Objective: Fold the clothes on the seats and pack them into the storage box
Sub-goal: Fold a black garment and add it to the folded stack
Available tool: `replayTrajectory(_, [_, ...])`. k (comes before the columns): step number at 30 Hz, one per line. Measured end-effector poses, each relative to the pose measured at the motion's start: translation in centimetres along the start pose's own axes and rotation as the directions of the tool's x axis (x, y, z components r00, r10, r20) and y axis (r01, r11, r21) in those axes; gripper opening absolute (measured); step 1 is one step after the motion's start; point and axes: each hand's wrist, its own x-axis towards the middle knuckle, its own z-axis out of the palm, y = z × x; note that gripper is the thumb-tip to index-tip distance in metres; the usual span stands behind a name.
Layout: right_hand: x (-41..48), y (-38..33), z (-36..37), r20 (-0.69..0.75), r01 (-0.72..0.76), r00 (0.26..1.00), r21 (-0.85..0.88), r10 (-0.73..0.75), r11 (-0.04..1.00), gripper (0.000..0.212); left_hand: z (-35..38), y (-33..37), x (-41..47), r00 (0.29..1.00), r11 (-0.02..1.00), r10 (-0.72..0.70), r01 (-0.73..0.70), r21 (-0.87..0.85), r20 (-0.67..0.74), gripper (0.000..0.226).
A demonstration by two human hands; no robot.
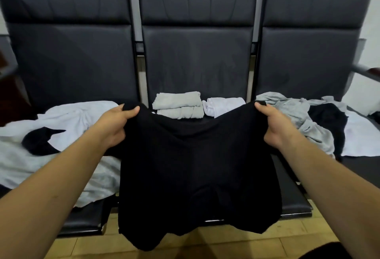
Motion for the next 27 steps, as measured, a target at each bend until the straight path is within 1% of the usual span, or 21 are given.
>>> replayTrajectory(2, [-0.5, -2.4, 0.9, -0.031, 0.044, 0.999, 0.049, -0.043, 0.998, 0.027, 0.9, 2.6, -0.1, 0.993, 0.997, 0.079, -0.077, 0.02, -0.09, 0.005])
replayTrajectory(3, [-0.6, -3.7, 1.2, -0.061, 0.068, 0.996, 0.083, -0.063, 0.994, 0.03, 1.2, 4.1, -0.1, 0.981, 0.993, 0.121, -0.12, 0.016, -0.152, 0.012])
replayTrajectory(4, [-0.6, -5.0, 1.4, -0.085, 0.097, 0.992, 0.106, -0.088, 0.99, 0.029, 1.2, 5.6, 0.0, 0.968, 0.987, 0.16, -0.16, 0.012, -0.195, 0.022])
replayTrajectory(5, [-0.6, -6.5, 1.5, -0.11, 0.117, 0.988, 0.104, -0.106, 0.988, 0.025, 1.1, 7.2, -0.1, 0.961, 0.982, 0.189, -0.191, 0.01, -0.201, 0.03])
replayTrajectory(6, [-0.7, -7.5, 1.6, -0.136, 0.125, 0.984, 0.072, -0.114, 0.99, 0.02, 0.9, 8.4, -0.2, 0.965, 0.979, 0.201, -0.201, 0.016, -0.17, 0.032])
replayTrajectory(8, [-0.8, -9.1, 1.6, -0.177, 0.126, 0.976, -0.029, -0.129, 0.992, 0.021, 0.6, 10.3, -0.8, 0.979, 0.978, 0.2, -0.197, 0.073, -0.046, 0.022])
replayTrajectory(9, [-0.7, -9.5, 1.5, -0.191, 0.12, 0.973, -0.077, -0.132, 0.99, 0.025, 0.4, 10.8, -0.9, 0.979, 0.97, 0.205, -0.204, 0.131, 0.011, 0.02])
replayTrajectory(10, [-0.9, -9.9, 1.4, -0.193, 0.111, 0.972, -0.118, -0.133, 0.987, 0.026, 0.2, 11.2, -0.9, 0.974, 0.953, 0.221, -0.226, 0.202, 0.046, 0.022])
replayTrajectory(11, [-1.0, -10.1, 1.3, -0.189, 0.107, 0.973, -0.149, -0.135, 0.983, 0.021, 0.0, 11.4, -0.9, 0.968, 0.929, 0.246, -0.253, 0.271, 0.06, 0.025])
replayTrajectory(13, [-1.3, -10.5, 0.8, -0.179, 0.115, 0.972, -0.194, -0.15, 0.974, 0.006, -0.6, 11.7, -0.7, 0.96, 0.876, 0.274, -0.271, 0.399, 0.051, 0.032])
replayTrajectory(14, [-1.3, -10.6, 0.6, -0.176, 0.128, 0.971, -0.201, -0.164, 0.971, 0.006, -1.0, 11.9, -0.5, 0.957, 0.841, 0.287, -0.272, 0.468, 0.041, 0.036])
replayTrajectory(16, [-1.2, -10.8, 0.2, -0.158, 0.169, 0.966, -0.206, -0.203, 0.964, 0.016, -1.6, 12.2, -0.1, 0.949, 0.735, 0.314, -0.246, 0.632, 0.005, 0.04])
replayTrajectory(17, [-1.0, -11.1, 0.2, -0.137, 0.177, 0.968, -0.22, -0.21, 0.959, 0.015, -1.8, 12.5, 0.1, 0.946, 0.683, 0.325, -0.224, 0.695, -0.015, 0.037])
replayTrajectory(18, [-0.8, -11.1, 0.1, -0.122, 0.168, 0.972, -0.243, -0.202, 0.955, 0.011, -1.8, 12.7, 0.3, 0.949, 0.659, 0.314, -0.19, 0.727, -0.037, 0.034])
replayTrajectory(19, [-0.5, -11.3, 0.0, -0.111, 0.159, 0.975, -0.262, -0.193, 0.952, 0.01, -1.7, 12.9, 0.4, 0.955, 0.663, 0.29, -0.157, 0.732, -0.057, 0.03])
replayTrajectory(20, [-0.2, -11.6, -0.1, -0.105, 0.149, 0.977, -0.276, -0.184, 0.95, 0.01, -1.6, 13.2, 0.5, 0.966, 0.689, 0.249, -0.122, 0.714, -0.075, 0.025])
replayTrajectory(21, [0.1, -11.8, -0.1, -0.106, 0.143, 0.978, -0.28, -0.178, 0.949, 0.01, -1.3, 13.3, 0.4, 0.978, 0.736, 0.187, -0.075, 0.673, -0.095, 0.019])
replayTrajectory(23, [0.6, -12.3, -0.2, -0.105, 0.13, 0.981, -0.282, -0.166, 0.951, 0.009, -0.8, 13.6, 0.5, 0.993, 0.852, 0.023, 0.042, 0.522, -0.117, 0.014])
replayTrajectory(25, [0.8, -12.7, -0.3, -0.085, 0.103, 0.988, -0.289, -0.133, 0.952, 0.008, -0.1, 13.7, 0.4, 0.991, 0.94, -0.108, 0.129, 0.317, -0.085, 0.022])
replayTrajectory(26, [0.9, -12.7, -0.5, -0.065, 0.081, 0.992, -0.311, -0.106, 0.947, 0.01, 0.0, 13.6, 0.3, 0.992, 0.961, -0.121, 0.128, 0.246, -0.04, 0.026])
replayTrajectory(27, [1.1, -12.8, -0.7, -0.039, 0.064, 0.996, -0.347, -0.083, 0.936, 0.015, 0.2, 13.5, 0.4, 0.994, 0.969, -0.105, 0.1, 0.225, 0.012, 0.029])
